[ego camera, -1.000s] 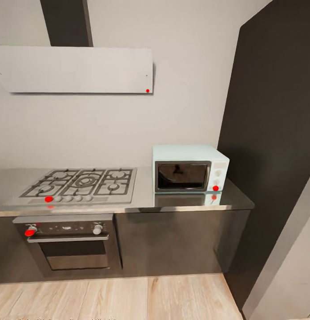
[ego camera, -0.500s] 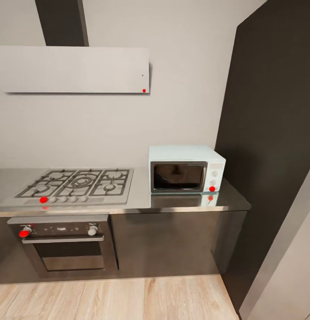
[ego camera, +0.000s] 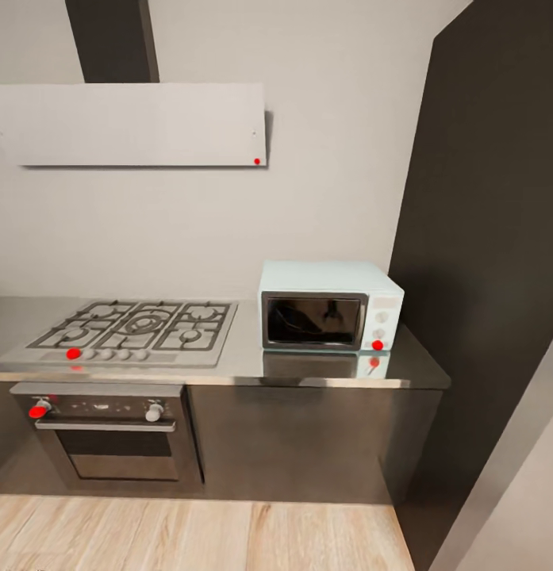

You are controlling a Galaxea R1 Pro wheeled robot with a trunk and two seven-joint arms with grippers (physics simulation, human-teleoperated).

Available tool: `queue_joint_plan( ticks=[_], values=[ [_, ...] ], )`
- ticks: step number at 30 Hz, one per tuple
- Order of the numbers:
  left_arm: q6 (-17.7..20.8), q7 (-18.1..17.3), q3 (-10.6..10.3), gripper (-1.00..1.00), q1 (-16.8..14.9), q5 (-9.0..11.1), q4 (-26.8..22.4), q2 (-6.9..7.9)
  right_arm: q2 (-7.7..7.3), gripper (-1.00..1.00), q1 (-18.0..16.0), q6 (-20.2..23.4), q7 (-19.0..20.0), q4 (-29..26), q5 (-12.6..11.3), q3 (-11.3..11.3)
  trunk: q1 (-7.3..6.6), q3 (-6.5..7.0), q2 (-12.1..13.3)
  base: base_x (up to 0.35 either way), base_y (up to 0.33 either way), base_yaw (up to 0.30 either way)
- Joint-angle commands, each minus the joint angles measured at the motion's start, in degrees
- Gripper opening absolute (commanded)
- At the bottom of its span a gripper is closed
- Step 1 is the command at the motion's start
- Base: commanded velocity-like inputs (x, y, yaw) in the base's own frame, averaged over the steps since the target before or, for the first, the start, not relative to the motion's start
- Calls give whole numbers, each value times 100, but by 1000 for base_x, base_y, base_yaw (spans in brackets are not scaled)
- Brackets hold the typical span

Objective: In the kitchen, take the popcorn bag from the countertop, put it into the microwave, and heat it until the popcorn is cooked so the cooked popcorn ends up inside the bag.

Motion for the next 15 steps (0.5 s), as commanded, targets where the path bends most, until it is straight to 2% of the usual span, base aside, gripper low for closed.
queue_joint_plan(
  ticks=[1, 15],
  values=[
    [-10, 19, -48, 100, -4, 49, 0, -1, -2, 100, -7, -28, 15, 16, 44, -48, 1, -7, -4, 8, -17, 15],
    [-10, 17, -53, 100, -2, 38, -6, -4, -2, 100, -7, -67, 31, -27, 48, -18, 1, -7, -4, 1, -1, 1]
  ],
)
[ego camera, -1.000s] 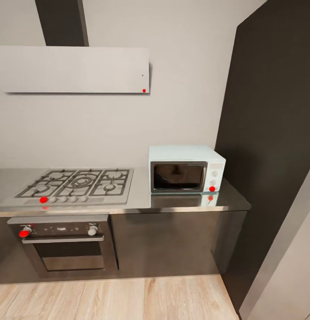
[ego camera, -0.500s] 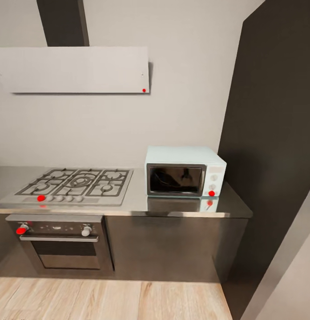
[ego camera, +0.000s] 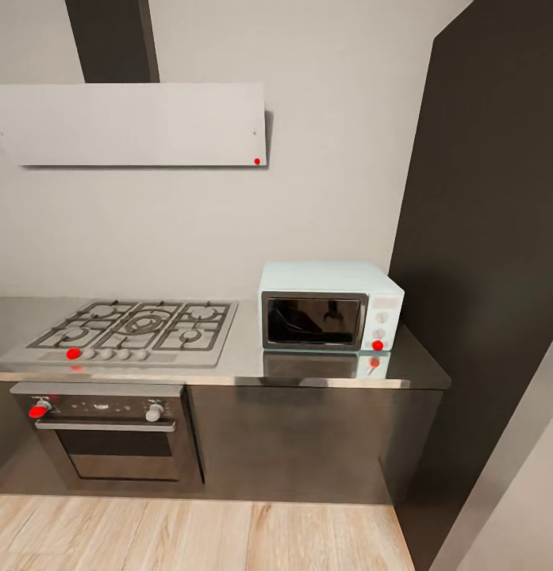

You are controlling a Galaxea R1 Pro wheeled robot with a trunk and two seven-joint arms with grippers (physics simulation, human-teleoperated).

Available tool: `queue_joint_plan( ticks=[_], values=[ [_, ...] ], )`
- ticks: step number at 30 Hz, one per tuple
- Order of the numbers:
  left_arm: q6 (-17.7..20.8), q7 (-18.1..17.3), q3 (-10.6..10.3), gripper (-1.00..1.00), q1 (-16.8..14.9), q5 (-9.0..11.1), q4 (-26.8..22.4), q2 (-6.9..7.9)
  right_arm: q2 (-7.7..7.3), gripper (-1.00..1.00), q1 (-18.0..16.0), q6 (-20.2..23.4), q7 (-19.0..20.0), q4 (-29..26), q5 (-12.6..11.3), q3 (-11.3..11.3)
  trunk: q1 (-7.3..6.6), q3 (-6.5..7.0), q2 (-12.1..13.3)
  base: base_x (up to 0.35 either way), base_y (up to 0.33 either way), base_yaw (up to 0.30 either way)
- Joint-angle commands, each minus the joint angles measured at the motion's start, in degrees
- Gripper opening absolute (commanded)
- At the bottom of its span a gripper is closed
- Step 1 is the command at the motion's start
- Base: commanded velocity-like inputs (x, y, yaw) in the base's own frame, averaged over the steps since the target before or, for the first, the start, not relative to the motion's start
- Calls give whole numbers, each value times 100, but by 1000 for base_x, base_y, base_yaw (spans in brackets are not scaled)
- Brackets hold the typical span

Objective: In the kitchen, take the popcorn bag from the countertop, put it into the microwave, and heat it until the popcorn is cooked so the cooked popcorn ends up inside the bag.

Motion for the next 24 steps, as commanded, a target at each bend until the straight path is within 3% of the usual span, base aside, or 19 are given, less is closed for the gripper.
queue_joint_plan(
  ticks=[1, 4, 7, 10, 12, 13, 16, 18, 20, 24],
  values=[
    [-10, 21, -49, 100, -2, 46, -1, -4, 5, 100, -6, -26, 24, -180, 27, -61, 0, -7, -5, 0, 0, 0],
    [-10, 20, -49, 100, -4, 46, 1, -6, 233, 100, -6, 80, 28, -1327, -151, -117, 0, -7, -5, 0, 0, 0],
    [-10, 13, -49, 100, -4, 46, 1, -7, 356, 100, -6, 641, 57, -2550, -305, -121, 0, -7, -5, 0, 0, 0],
    [-4, 12, -49, 100, -4, 46, 2, -8, 372, 100, -6, 1244, 67, -4038, -334, -131, 0, -7, -5, 0, 0, 0],
    [-8, 12, -49, 100, -4, 46, 0, -7, 374, 100, -6, 1875, 69, -5034, -348, -145, 0, -7, -5, 0, 0, 0],
    [-9, 12, -49, 100, -4, 46, 0, -7, 373, 100, -6, 2366, 69, -5756, -431, -161, 0, -7, -5, 0, 0, 0],
    [-10, 12, -49, 100, -3, 46, 1, -7, 357, 100, -6, 2998, 42, -6960, -735, -171, 0, -7, -5, 0, 0, 0],
    [-10, 12, -49, 100, -2, 46, 0, -7, 351, 100, 15, 3336, 26, -7879, -816, -172, 0, -7, -5, 0, 0, 0],
    [-12, 12, -49, 100, -3, 42, 0, -7, 343, 100, -22, 3902, 16, -8317, -835, -192, 0, -7, -5, 0, 0, 0],
    [-18, 12, -49, 100, -2, 38, -1, -7, 348, 100, -818, 4236, -57, -8442, -839, -326, 0, -7, -5, 0, 0, 0]
  ],
)
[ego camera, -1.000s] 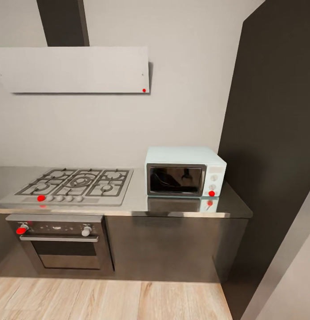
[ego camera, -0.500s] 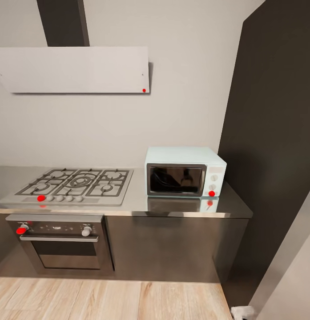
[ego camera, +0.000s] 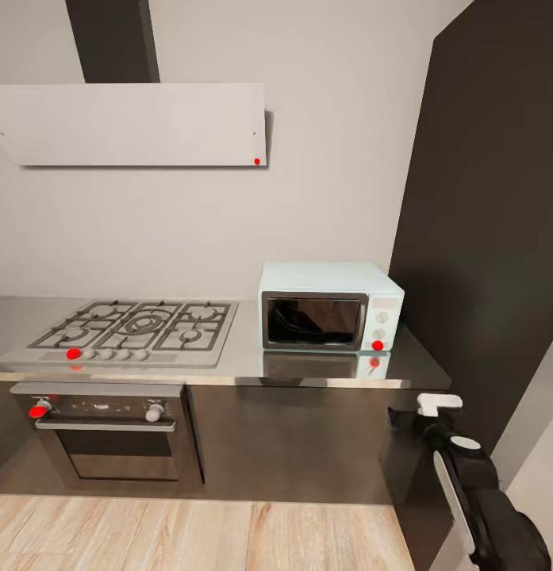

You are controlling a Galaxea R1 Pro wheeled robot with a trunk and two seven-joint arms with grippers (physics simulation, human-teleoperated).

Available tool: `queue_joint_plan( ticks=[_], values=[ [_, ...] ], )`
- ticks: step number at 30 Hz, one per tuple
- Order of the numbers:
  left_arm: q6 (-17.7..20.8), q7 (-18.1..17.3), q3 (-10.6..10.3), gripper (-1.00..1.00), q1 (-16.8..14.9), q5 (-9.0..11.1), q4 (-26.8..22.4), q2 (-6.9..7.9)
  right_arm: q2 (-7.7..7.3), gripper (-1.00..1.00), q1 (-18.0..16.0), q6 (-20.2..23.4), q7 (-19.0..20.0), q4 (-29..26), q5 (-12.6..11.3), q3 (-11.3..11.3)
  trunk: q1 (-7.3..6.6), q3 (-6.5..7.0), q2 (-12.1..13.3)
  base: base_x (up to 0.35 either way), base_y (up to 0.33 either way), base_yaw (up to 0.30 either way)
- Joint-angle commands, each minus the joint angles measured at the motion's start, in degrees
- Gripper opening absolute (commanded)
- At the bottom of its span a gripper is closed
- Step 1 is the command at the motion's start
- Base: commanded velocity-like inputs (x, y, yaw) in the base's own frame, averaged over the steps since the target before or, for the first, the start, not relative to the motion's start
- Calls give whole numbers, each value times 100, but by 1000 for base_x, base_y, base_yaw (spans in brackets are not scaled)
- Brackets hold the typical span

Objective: In the kitchen, take the popcorn bag from the countertop, put it into the microwave, and heat it until the popcorn is cooked so the cooked popcorn ends up inside the bag.

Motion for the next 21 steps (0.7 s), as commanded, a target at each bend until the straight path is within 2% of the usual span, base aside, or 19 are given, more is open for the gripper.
queue_joint_plan(
  ticks=[1, 3, 6, 7, 9, 11, 21],
  values=[
    [-11, 21, -48, 100, -4, 46, -1, -2, -1, 100, -210, 50, -40, -12, 24, -16, 0, -8, -5, 0, 0, 0],
    [-11, 21, -48, 100, -5, 46, -1, -2, 10, 100, -402, 27, -110, -16, 21, -29, 0, -8, -5, 0, 0, 0],
    [-12, 22, -48, 100, -4, 46, -1, -2, 59, 100, -481, -126, -156, -18, -25, -55, 0, -8, -5, 0, 0, 0],
    [-12, 25, -48, 100, -5, 46, -1, 0, 138, 100, -492, -479, -167, 5, -74, -80, 0, -8, -5, 0, 0, 0],
    [-12, 28, -48, 100, -5, 46, -1, 5, 172, 100, -495, -887, -170, 20, -82, -78, 0, -8, -5, 0, 0, 0],
    [-12, 29, -48, 100, -5, 46, -1, 1, 180, 100, -496, -1064, -160, -8, -90, -82, 0, -8, -5, 0, 0, 0],
    [-12, 24, -48, 100, -5, 44, -1, 7, 160, 100, -488, -1167, -91, 328, -109, -76, 0, -8, -5, 0, 0, 0]
  ],
)
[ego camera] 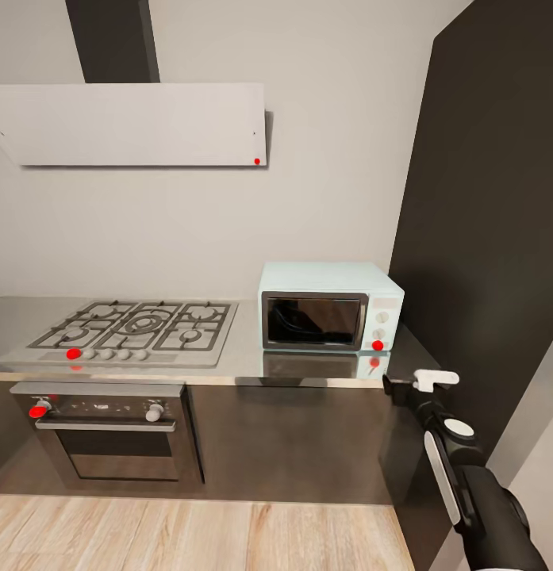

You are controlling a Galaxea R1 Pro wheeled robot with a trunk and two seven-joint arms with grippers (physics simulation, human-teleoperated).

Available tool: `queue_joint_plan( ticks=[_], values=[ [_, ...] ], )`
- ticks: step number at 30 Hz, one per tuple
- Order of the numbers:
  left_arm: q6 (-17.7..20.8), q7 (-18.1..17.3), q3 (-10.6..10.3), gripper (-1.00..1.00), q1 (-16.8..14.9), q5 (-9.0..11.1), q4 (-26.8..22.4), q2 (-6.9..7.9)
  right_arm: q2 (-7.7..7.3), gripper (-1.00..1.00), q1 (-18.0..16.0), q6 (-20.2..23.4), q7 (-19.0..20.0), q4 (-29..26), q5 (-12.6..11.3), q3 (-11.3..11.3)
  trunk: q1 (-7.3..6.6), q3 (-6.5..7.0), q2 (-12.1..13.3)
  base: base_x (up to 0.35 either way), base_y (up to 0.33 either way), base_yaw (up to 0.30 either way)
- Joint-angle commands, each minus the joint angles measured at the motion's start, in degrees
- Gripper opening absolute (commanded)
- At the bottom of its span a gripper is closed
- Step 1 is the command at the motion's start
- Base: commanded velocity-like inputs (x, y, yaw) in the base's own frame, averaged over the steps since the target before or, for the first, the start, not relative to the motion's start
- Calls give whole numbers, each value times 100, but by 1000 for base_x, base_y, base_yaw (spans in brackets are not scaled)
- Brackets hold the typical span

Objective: In the kitchen, take the popcorn bag from the countertop, put it into the microwave, and heat it until the popcorn is cooked so the cooked popcorn ends up inside the bag.

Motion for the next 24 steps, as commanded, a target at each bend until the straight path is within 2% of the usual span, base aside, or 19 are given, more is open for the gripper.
queue_joint_plan(
  ticks=[1, 6, 18, 24],
  values=[
    [-11, 21, -49, 100, -3, 44, 0, -3, -2, 100, -4, 31, 4, 1, 18, 1, 0, -7, -5, 0, 0, 0],
    [2, 20, -49, 100, -3, 40, 0, 1, -7, 100, -4, 27, 7, 32, 10, 1, 0, -7, -5, 112, 0, 0],
    [7, 18, -49, 100, -3, 40, 0, 7, -4, 100, -4, 19, 3, 59, -8, 0, 0, -7, -5, 317, 0, 0],
    [7, 18, -49, 100, -3, 40, 0, 7, -66, 100, -4, 11, 19, 176, 22, -8, 0, -7, -5, 304, 0, 0]
  ],
)
